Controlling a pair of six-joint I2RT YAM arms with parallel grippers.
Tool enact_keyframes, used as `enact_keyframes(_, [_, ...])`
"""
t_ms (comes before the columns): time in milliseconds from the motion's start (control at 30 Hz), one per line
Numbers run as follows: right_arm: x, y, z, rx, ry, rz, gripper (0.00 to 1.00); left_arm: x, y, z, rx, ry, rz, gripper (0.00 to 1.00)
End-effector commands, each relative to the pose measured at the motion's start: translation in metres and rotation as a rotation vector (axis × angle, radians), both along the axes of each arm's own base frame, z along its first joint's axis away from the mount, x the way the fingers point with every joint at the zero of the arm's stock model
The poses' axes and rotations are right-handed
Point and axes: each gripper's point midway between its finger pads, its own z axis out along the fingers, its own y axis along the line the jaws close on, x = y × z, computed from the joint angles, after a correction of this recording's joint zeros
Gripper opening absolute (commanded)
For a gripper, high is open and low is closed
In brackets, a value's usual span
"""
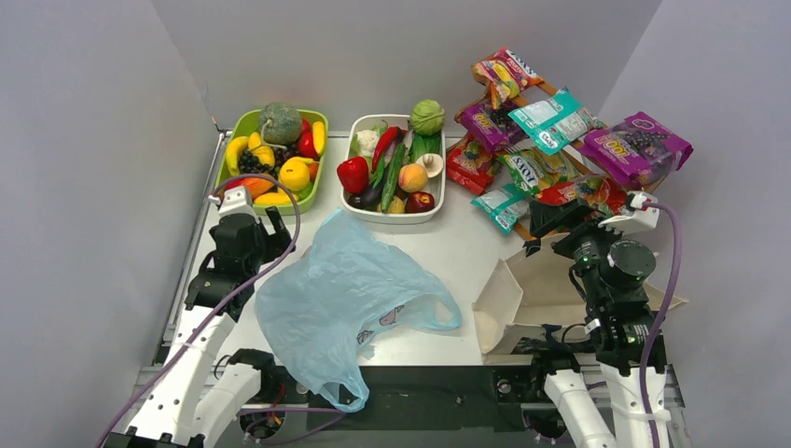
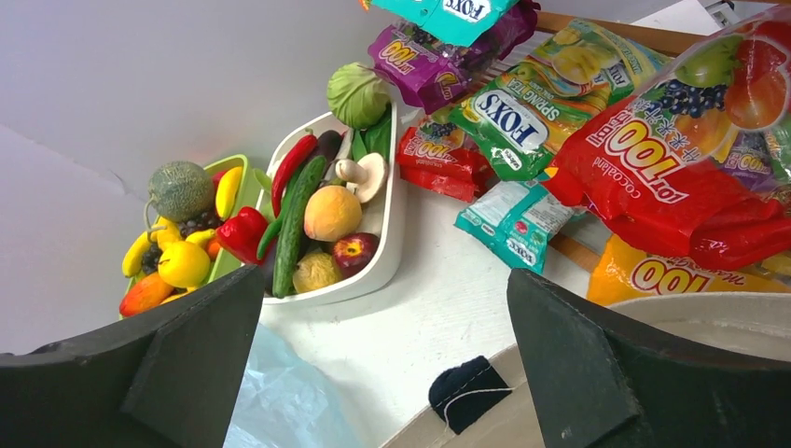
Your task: Place the food into the grocery bag and tie it
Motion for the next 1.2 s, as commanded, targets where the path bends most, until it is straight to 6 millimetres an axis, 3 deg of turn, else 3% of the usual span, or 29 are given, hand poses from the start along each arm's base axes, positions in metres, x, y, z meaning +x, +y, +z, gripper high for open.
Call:
enact_keyframes(0, [-0.008, 0.002, 0.025, 0.035, -0.066, 0.0, 1.0, 0.005, -0.006, 0.023, -0.015, -0.059, -0.019, 0.85])
enact_keyframes(233, [-0.017, -0.009, 0.03, 0.026, -0.062, -0.053, 1.0, 0.005, -0.019, 0.027, -0.031, -0.075, -0.077, 0.85])
enact_keyframes(400, [-0.023, 0.005, 0.042, -0.019, -0.05, 0.041, 1.0, 0.001, -0.042, 0.035, -0.08, -0.118, -0.201, 0.84])
enact_keyframes(433, [-0.023, 0.006, 0.052, -0.028, -0.053, 0.053, 1.0, 0.001, -0.046, 0.037, -0.084, -0.129, -0.217, 0.84])
enact_keyframes(467, [-0.024, 0.007, 0.047, -0.035, -0.014, 0.056, 1.0, 0.0, -0.051, 0.04, -0.095, -0.139, -0.244, 0.84])
enact_keyframes(533, [-0.025, 0.009, 0.06, -0.043, 0.006, 0.073, 1.0, -0.001, -0.06, 0.043, -0.112, -0.153, -0.292, 0.84])
enact_keyframes(633, [-0.02, 0.02, 0.062, -0.041, 0.055, 0.12, 1.0, -0.005, -0.074, 0.045, -0.127, -0.159, -0.359, 0.83])
enact_keyframes(733, [-0.02, 0.037, 0.074, -0.025, 0.05, 0.185, 1.0, -0.021, -0.094, 0.048, -0.132, -0.117, -0.418, 0.8])
enact_keyframes(867, [-0.02, 0.064, 0.075, -0.012, 0.093, 0.241, 1.0, -0.054, -0.116, 0.058, -0.114, -0.08, -0.478, 0.79])
enact_keyframes(967, [-0.013, 0.078, 0.063, -0.057, 0.152, 0.212, 1.0, -0.072, -0.125, 0.064, -0.063, -0.045, -0.518, 0.74])
enact_keyframes(1167, [-0.011, 0.116, 0.038, -0.132, 0.224, 0.244, 1.0, -0.111, -0.146, 0.045, 0.167, 0.019, -0.583, 0.7])
